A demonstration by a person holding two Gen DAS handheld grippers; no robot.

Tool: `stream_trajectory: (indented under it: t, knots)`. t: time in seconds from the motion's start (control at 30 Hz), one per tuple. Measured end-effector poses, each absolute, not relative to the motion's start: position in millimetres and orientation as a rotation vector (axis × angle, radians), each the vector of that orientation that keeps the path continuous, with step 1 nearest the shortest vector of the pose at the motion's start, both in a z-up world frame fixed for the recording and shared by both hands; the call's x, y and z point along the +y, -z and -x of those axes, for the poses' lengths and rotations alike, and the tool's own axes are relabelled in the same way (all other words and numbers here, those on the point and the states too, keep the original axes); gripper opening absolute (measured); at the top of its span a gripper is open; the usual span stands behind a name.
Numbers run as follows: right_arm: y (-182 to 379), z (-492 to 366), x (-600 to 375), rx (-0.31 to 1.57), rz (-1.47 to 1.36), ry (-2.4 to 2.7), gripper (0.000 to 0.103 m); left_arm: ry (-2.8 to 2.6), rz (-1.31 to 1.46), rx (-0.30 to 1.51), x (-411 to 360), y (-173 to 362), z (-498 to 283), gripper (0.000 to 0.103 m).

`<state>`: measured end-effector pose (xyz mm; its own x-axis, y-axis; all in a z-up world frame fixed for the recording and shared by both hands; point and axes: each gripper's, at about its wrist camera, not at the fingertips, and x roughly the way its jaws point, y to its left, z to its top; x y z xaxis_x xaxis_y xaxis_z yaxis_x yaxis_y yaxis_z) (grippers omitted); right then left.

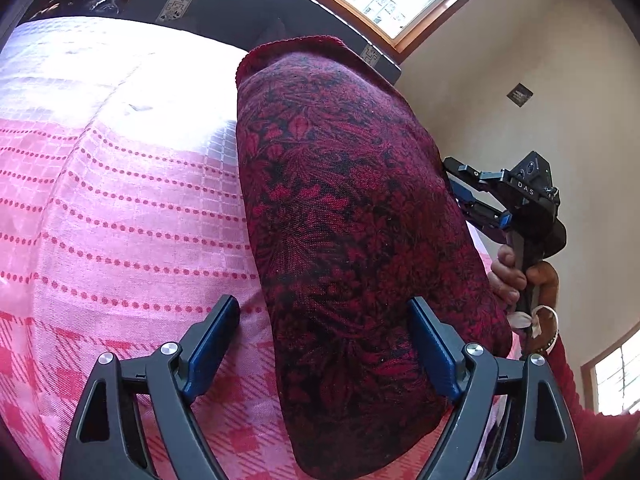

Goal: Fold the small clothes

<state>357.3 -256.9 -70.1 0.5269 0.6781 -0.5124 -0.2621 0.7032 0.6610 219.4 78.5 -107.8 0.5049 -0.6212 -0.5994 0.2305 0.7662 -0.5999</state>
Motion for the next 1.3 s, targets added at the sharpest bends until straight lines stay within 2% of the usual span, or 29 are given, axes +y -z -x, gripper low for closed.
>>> stream_trajectory:
  t: [0.03,0.07,0.1,0.23,0.3,0.4,0.57,0.7,0.73,0.77,0.8,0.83,1.0,1.03,1.07,1.1,1.23,1.3]
  knots:
    - [70,-361,-249,0.850,-0.542,-0.630,0.026,0.537,0.482,0.904,78,107,-219,0.085]
    - [70,-363,-242,0.859,-0.515,-0.648,0.013,0.534,0.480,0.903,78,107,-218,0.085]
    - [67,-364,-235,0.864,-0.475,-0.641,0.010,0.529,0.480,0.902,77,106,-218,0.085]
    - [24,-334,-248,0.715,-0.454,-0.607,0.008,0.533,0.494,0.902,79,105,-218,0.087]
    - [17,-317,-259,0.710,-0.456,-0.603,0.008,0.540,0.484,0.903,78,105,-218,0.089]
    - [46,-311,-263,0.798,-0.400,-0.522,0.008,0.535,0.457,0.904,75,104,-216,0.089]
    - [97,-324,-270,0.900,-0.493,-0.476,0.009,0.532,0.451,0.904,71,103,-216,0.089]
    - [87,-320,-272,0.869,-0.522,-0.459,0.024,0.524,0.444,0.903,69,102,-216,0.089]
    - [84,-320,-271,0.871,-0.510,-0.448,0.039,0.523,0.446,0.903,67,100,-217,0.089]
    - [82,-321,-270,0.877,-0.491,-0.438,0.058,0.524,0.448,0.903,66,100,-217,0.089]
    - [81,-320,-268,0.884,-0.471,-0.425,0.068,0.524,0.451,0.903,66,100,-218,0.089]
    - [81,-321,-266,0.892,-0.452,-0.405,0.073,0.524,0.454,0.902,66,100,-218,0.089]
    - [89,-329,-259,0.990,-0.508,-0.488,0.073,0.523,0.455,0.901,65,101,-219,0.089]
    - [93,-332,-257,1.019,-0.526,-0.507,0.064,0.524,0.456,0.901,66,102,-218,0.089]
    - [95,-333,-256,1.026,-0.532,-0.505,0.028,0.524,0.457,0.901,67,103,-218,0.089]
    - [95,-333,-254,1.031,-0.531,-0.506,0.017,0.524,0.459,0.900,69,102,-218,0.089]
    - [65,-324,-237,0.944,-0.441,-0.511,0.017,0.506,0.478,0.886,75,103,-215,0.089]
    - [47,-325,-226,0.899,-0.493,-0.607,0.017,0.494,0.511,0.854,82,101,-212,0.089]
